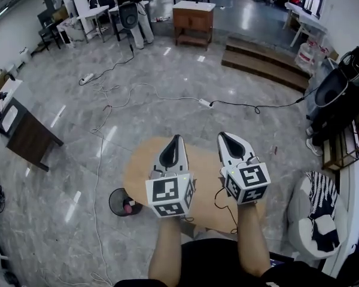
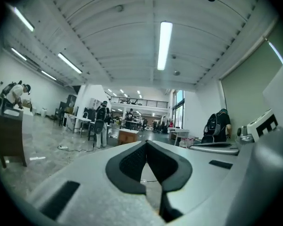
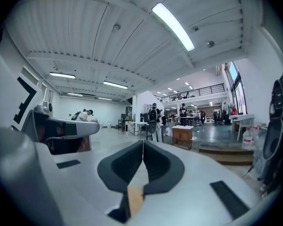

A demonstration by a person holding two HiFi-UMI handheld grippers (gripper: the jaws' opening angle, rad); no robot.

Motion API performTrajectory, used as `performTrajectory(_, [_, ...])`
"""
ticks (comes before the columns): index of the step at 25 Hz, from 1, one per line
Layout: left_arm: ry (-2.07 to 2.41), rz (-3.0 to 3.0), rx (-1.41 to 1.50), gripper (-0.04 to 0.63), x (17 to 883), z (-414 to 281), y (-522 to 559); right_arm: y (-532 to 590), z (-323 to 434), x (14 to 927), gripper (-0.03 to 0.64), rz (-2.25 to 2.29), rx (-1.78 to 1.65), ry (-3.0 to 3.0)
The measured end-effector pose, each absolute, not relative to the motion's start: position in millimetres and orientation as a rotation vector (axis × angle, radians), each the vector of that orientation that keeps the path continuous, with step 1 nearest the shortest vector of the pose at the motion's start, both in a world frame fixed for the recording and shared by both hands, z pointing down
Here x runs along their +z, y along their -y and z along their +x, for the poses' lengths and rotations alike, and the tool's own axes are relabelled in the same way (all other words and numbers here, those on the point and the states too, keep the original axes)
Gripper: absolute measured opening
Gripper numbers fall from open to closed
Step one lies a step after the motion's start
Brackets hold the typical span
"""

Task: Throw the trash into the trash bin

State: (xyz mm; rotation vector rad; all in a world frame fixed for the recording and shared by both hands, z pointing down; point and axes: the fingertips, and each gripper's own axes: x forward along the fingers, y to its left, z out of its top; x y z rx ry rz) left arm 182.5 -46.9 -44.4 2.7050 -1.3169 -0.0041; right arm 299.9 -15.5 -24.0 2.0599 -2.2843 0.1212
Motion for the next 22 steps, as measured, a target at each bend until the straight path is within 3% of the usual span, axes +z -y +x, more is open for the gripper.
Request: performTrajectory(22, [1.286, 2.787, 0.024, 0.006, -58.9, 244.8, 37.0, -1.6, 360.5, -43.4, 0.014, 2.124, -0.002, 2.216])
